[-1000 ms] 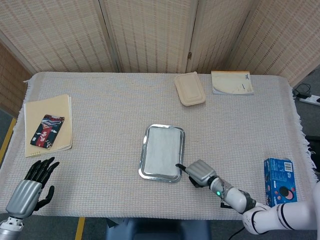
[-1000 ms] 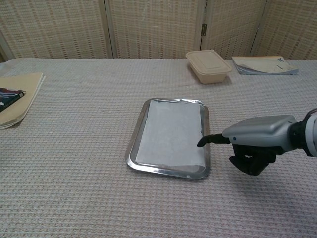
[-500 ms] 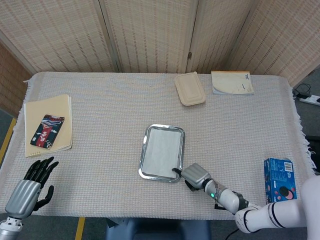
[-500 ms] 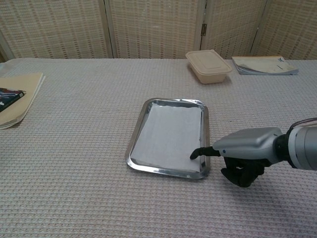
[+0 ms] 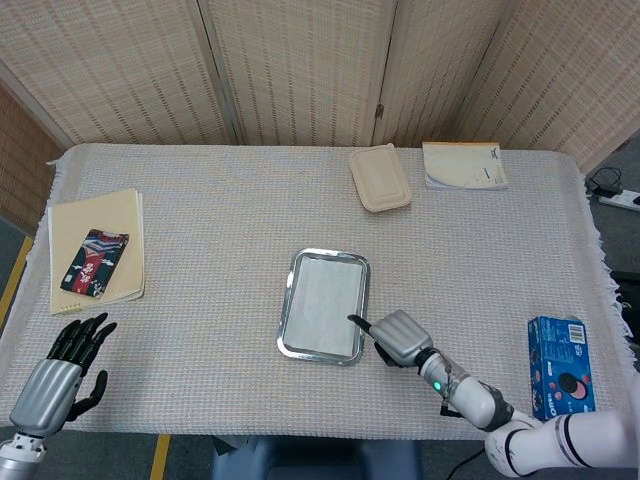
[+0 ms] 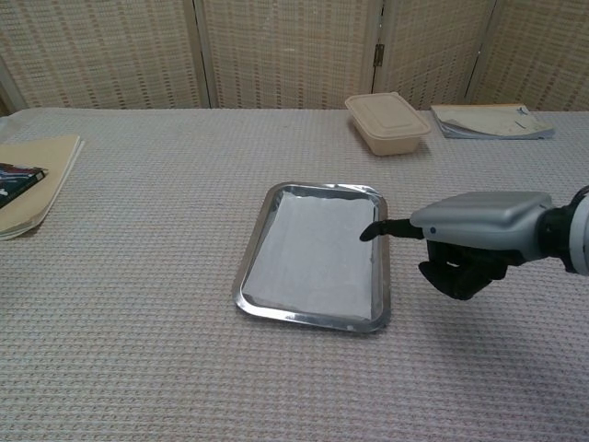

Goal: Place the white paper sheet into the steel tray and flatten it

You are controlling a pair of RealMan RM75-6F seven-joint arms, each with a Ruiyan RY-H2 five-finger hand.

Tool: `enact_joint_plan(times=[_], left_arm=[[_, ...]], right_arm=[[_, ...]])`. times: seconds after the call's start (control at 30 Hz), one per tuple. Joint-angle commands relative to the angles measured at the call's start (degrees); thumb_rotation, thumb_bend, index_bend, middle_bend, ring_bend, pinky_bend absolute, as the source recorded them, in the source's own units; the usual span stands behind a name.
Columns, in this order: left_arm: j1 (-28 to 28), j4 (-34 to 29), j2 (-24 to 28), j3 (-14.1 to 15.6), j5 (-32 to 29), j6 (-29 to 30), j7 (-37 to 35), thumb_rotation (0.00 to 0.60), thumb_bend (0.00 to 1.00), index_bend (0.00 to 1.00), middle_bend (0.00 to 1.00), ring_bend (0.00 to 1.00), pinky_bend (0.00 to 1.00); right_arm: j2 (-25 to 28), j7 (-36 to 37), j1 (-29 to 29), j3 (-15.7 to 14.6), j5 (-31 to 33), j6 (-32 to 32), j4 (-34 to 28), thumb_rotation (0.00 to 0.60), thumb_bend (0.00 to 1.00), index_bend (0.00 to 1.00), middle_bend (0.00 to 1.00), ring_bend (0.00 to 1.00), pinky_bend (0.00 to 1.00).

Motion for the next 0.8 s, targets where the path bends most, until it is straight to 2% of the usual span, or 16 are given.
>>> enact_joint_plan(times=[0.03,0.07,0.13,0.2,0.27,0.37,0.47,0.57,0.8], left_arm=[[0.0,0.05,-0.06,-0.01,0.02,0.01,0.11,0.6,0.67,0.0,0.0,0.0,0.0],[0.02,0.08,-0.11,-0.04,0.01,0.06,0.19,0.6,0.67,0.0,0.0,0.0,0.0],[0.04,0.13,-0.18,-0.12,-0.01,0.18,0.25,0.6,0.67,0.0,0.0,0.0,0.0],[0.05,0.22,-0.25,-0.23,-0.03,0.31,0.26,0.6,0.67,0.0,0.0,0.0,0.0],[0.1,0.4,-0.37,-0.34,0.08,0.62,0.36,0.6,0.67,0.0,0.0,0.0,0.0],[0.2,0.81,-0.75,-0.63,0.16,1.16,0.75,0.6,0.67,0.0,0.0,0.0,0.0],[0.36,1.49,-1.47,-1.18,-0.07,1.89,1.37,0.6,0.67,0.0,0.0,0.0,0.0],[0.34,1.83,-2.0,-1.49,-0.38,1.96,1.56,0.6,0.67,0.0,0.0,0.0,0.0],[0.54,1.87,-2.36,-1.51,-0.3,2.15,3.43,0.6,0.67,0.0,0.0,0.0,0.0]], right_arm=[[3.37,4.61,-8.02,-2.32,-12.24,11.23,-0.83,0.6,0.88,0.0,0.41,0.52,0.58],[3.93,5.66,-10.15,-3.25,-15.06,14.09,-0.03,0.6,0.87,0.0,0.28,0.41,0.49],[4.73,7.11,-13.25,-4.71,-18.57,17.91,1.49,0.6,0.86,0.0,0.11,0.26,0.37],[5.82,9.34,-16.77,-6.42,-21.91,21.8,3.49,0.6,0.81,0.0,0.03,0.14,0.27],[6.82,13.18,-20.34,-7.7,-24.72,25.8,5.67,0.6,0.77,0.0,0.0,0.03,0.16],[7.32,16.73,-25.09,-8.73,-27.71,31.48,9.88,0.6,0.72,0.0,0.0,0.0,0.06],[6.99,20.72,-30.1,-9.09,-29.7,36.76,14.86,0.6,0.71,0.0,0.0,0.0,0.01],[8.01,24.92,-31.72,-8.97,-30.03,36.73,16.92,0.6,0.69,0.0,0.0,0.0,0.0],[9.05,24.49,-33.11,-6.89,-30.56,35.16,16.74,0.6,0.68,0.0,0.0,0.0,0.0]])
